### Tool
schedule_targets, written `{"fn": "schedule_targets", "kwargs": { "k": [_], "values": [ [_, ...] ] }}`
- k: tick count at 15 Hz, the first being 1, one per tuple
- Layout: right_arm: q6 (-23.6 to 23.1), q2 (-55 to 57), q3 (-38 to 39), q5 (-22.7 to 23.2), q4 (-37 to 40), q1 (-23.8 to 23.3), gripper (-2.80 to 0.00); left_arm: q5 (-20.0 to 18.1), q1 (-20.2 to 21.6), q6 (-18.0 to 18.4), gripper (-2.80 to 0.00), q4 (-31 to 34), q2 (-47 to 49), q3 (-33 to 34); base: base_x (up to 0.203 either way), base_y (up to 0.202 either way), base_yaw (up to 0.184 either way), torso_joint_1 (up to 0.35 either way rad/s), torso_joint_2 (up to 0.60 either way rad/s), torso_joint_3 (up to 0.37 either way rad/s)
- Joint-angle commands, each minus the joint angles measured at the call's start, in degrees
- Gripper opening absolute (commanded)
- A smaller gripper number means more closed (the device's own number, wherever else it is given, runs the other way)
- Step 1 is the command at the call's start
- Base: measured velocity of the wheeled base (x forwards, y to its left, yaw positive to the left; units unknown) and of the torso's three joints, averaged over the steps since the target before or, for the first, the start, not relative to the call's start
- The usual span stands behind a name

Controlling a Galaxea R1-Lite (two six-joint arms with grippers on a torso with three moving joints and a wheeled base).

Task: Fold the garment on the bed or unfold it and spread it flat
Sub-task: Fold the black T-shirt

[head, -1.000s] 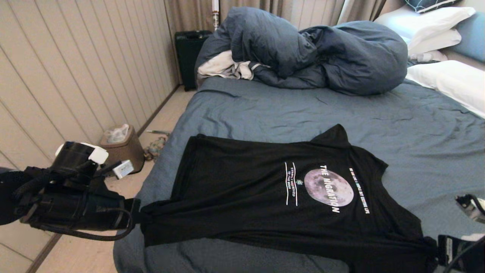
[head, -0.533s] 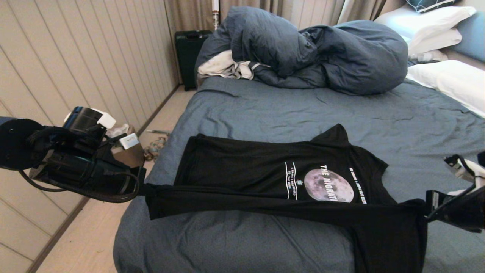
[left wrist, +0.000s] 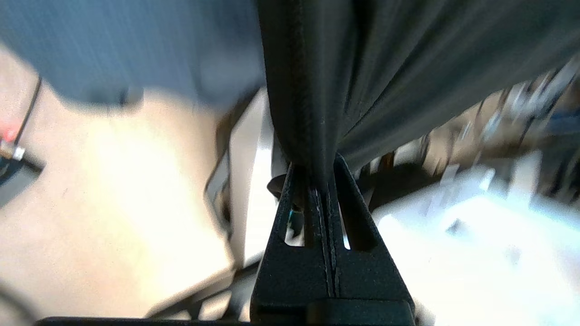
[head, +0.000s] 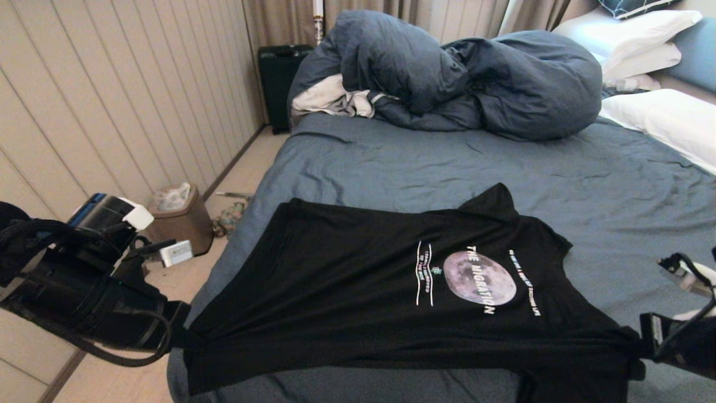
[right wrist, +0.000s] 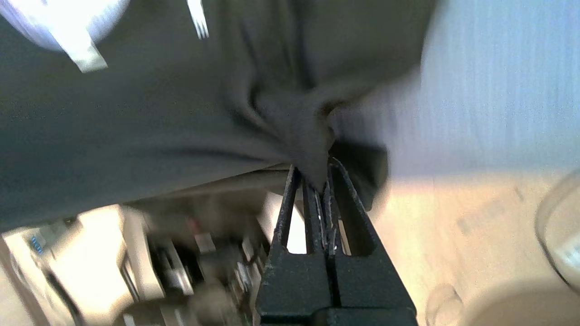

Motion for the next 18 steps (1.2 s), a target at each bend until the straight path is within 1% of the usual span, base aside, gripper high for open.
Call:
{"fn": "schedule_targets", "kwargs": {
  "k": [1,2,3,4,6,9,11,12,13,14,15,16,18],
  "values": [
    [-3.2,-3.3,1.3,-0.8,3.1,-1.9,-2.8,0.1,-0.1,0.6,-2.8,2.3,-1.6,1.2,0.0,0.0,0.0,0.0,0.0,0.0],
    [-6.1,-3.5,3.1,-1.9,3.3,-3.0,-2.8,0.2,-0.1,0.9,-2.8,2.8,-1.6,2.0,0.0,0.0,0.0,0.0,0.0,0.0],
    [-7.9,-3.4,5.0,-2.3,3.4,-3.3,-2.8,0.4,-0.1,2.3,-2.8,3.0,-1.4,3.0,0.0,0.0,0.0,0.0,0.0,0.0],
    [-8.8,-3.1,6.1,-2.5,3.4,-3.4,-2.8,0.6,-0.2,3.4,-2.8,3.0,-1.0,3.7,0.0,0.0,0.0,0.0,0.0,0.0],
    [-8.8,-2.4,6.4,-2.4,3.4,-2.9,-2.8,1.8,-0.2,3.6,-2.8,2.9,0.7,3.7,0.0,0.0,0.0,0.0,0.0,0.0],
    [-9.2,-2.9,4.6,-2.6,3.6,-2.7,-2.8,2.6,-0.2,3.9,-2.8,2.9,1.2,4.3,0.0,0.0,0.0,0.0,0.0,0.0],
    [-10.2,-3.0,1.9,-2.5,7.3,-2.7,-2.8,2.7,-0.2,6.4,-2.8,3.4,1.3,4.5,0.0,0.0,0.0,0.0,0.0,0.0],
    [-10.6,-3.0,-0.4,-2.3,9.8,-2.7,-2.8,2.9,-0.2,7.1,-2.8,4.9,1.4,4.1,0.0,0.0,0.0,0.0,0.0,0.0],
    [-10.8,-2.9,-2.4,-2.3,11.8,-2.7,-2.8,3.9,-0.2,9.3,-2.8,6.4,1.3,3.9,0.0,0.0,0.0,0.0,0.0,0.0],
    [-11.2,-2.8,-3.9,-2.5,13.3,-2.6,-2.8,5.8,-0.2,12.4,-2.8,8.8,1.4,3.7,0.0,0.0,0.0,0.0,0.0,0.0],
    [-12.6,-2.5,-5.2,-2.5,15.5,-2.7,-2.8,7.3,-0.2,14.0,-2.8,10.9,1.4,3.0,0.0,0.0,0.0,0.0,0.0,0.0],
    [-14.3,-1.9,-5.3,-2.6,17.3,-2.7,-2.8,8.0,-0.2,14.2,-2.8,12.0,2.0,2.1,0.0,0.0,0.0,0.0,0.0,0.0],
    [-15.0,-0.2,-4.2,-2.5,17.3,-2.0,-2.8,8.2,-0.2,14.1,-2.8,12.2,4.7,1.6,0.0,0.0,0.0,0.0,0.0,0.0]
  ]
}}
